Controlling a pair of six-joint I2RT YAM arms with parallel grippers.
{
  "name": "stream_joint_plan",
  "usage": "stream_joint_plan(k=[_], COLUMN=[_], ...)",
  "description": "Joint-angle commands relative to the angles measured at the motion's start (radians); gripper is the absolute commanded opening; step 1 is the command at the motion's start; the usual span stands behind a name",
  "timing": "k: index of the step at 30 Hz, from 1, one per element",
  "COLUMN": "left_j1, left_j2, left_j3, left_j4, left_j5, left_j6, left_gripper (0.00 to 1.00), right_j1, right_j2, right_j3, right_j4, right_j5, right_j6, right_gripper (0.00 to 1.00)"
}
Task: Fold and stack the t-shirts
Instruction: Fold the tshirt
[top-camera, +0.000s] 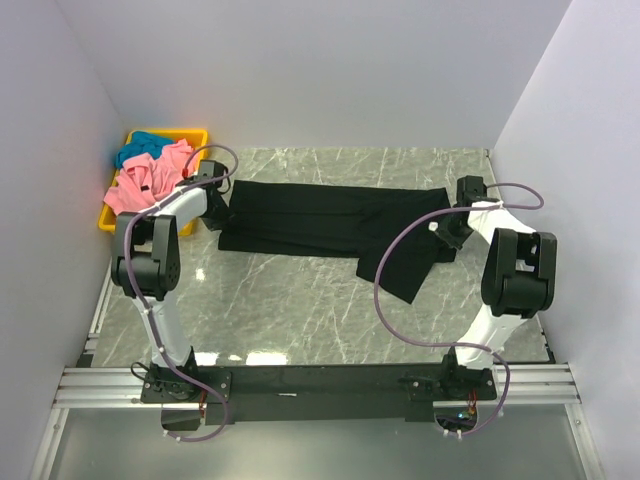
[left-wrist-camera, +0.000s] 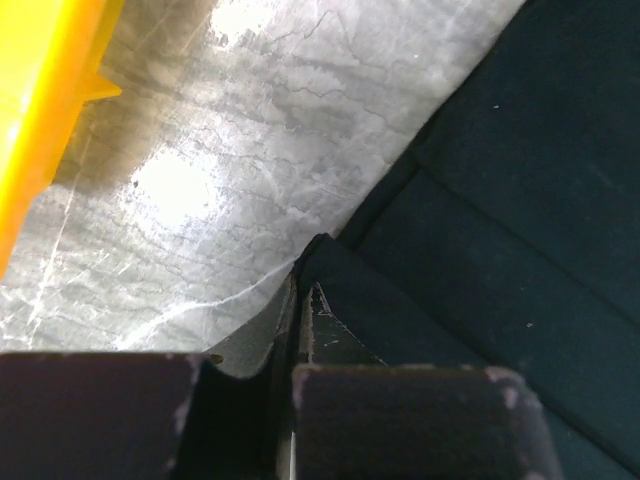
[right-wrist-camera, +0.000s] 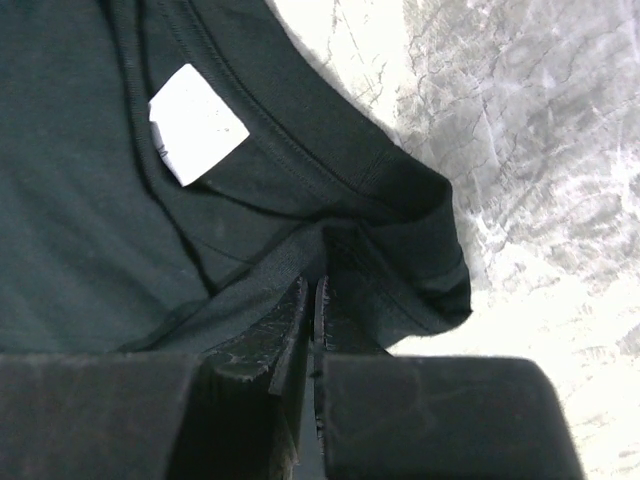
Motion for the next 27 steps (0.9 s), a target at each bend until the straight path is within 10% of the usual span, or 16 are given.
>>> stream_joint_plan(k=[1,13,27], left_j1=[0.004,0.004,-0.002], left_j2=[0.004,-0.101,-0.483], left_j3=[0.037,-0.001,-0.194], left_j4=[0.035,0.039,-0.027], left_j5=[-0.03,0.015,0.049], left_j6=[0.008,-0.015,0.029], left_gripper=[0.06,0.45,0.89], right_j1=[-0.011,0.027,0.313], right_j2=[0.008,-0.139,-0.429], right_j3=[0.039,0.039,-0.227], right_j4=[0.035,-0.003,-0.083], right_j5=[0.033,0.091,0.176], right_j6=[-0.018,-0.03,0.002], right_gripper=[0.08,0.45,0.48])
